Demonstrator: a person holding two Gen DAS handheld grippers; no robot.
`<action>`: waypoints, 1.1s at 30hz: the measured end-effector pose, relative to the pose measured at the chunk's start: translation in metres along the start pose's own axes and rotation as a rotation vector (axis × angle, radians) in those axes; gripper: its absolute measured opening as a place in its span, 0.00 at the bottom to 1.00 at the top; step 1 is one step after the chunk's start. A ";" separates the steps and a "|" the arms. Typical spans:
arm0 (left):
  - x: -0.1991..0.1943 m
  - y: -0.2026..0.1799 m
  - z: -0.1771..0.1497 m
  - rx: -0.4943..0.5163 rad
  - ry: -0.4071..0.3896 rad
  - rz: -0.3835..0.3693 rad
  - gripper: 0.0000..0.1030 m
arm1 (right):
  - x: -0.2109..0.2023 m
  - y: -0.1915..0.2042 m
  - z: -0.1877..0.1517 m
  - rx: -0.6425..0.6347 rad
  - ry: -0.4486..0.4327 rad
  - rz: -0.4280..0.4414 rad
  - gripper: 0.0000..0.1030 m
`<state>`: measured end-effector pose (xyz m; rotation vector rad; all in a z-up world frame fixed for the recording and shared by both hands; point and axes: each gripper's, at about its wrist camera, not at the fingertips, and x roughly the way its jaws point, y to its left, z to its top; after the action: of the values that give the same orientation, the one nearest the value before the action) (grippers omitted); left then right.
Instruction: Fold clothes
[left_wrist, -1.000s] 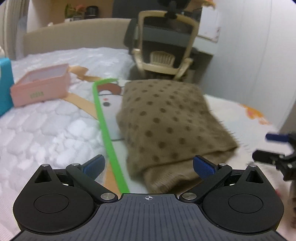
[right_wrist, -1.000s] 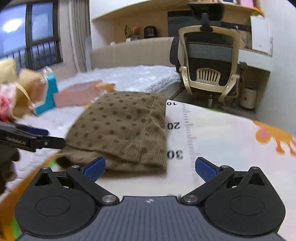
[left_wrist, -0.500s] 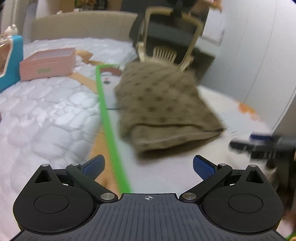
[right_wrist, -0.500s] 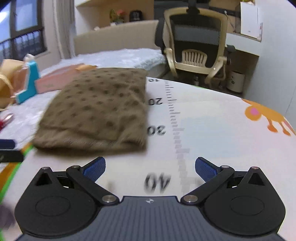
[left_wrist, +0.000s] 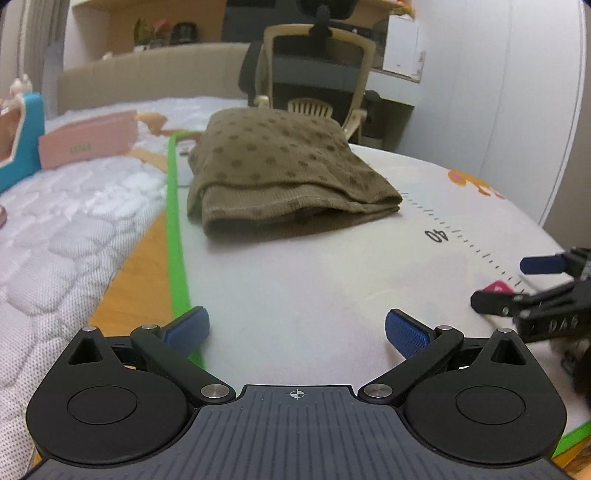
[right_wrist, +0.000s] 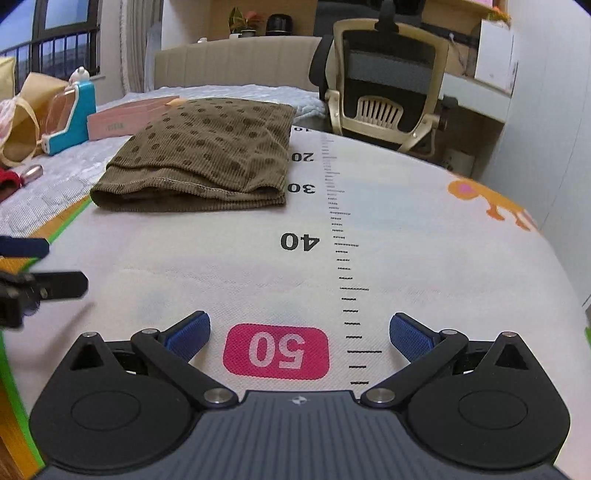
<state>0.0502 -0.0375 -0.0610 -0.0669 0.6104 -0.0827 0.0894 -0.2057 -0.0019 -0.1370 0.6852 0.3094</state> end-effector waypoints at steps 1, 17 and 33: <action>0.001 0.000 0.000 0.001 0.002 -0.002 1.00 | 0.001 -0.005 0.000 0.026 0.005 0.020 1.00; 0.005 -0.002 0.001 0.032 0.017 0.010 1.00 | 0.004 -0.005 -0.002 0.035 -0.009 0.031 1.00; 0.005 -0.002 0.001 0.035 0.020 0.010 1.00 | 0.004 -0.005 -0.002 0.034 -0.010 0.033 1.00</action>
<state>0.0546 -0.0400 -0.0630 -0.0293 0.6295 -0.0849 0.0926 -0.2101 -0.0058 -0.0917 0.6831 0.3292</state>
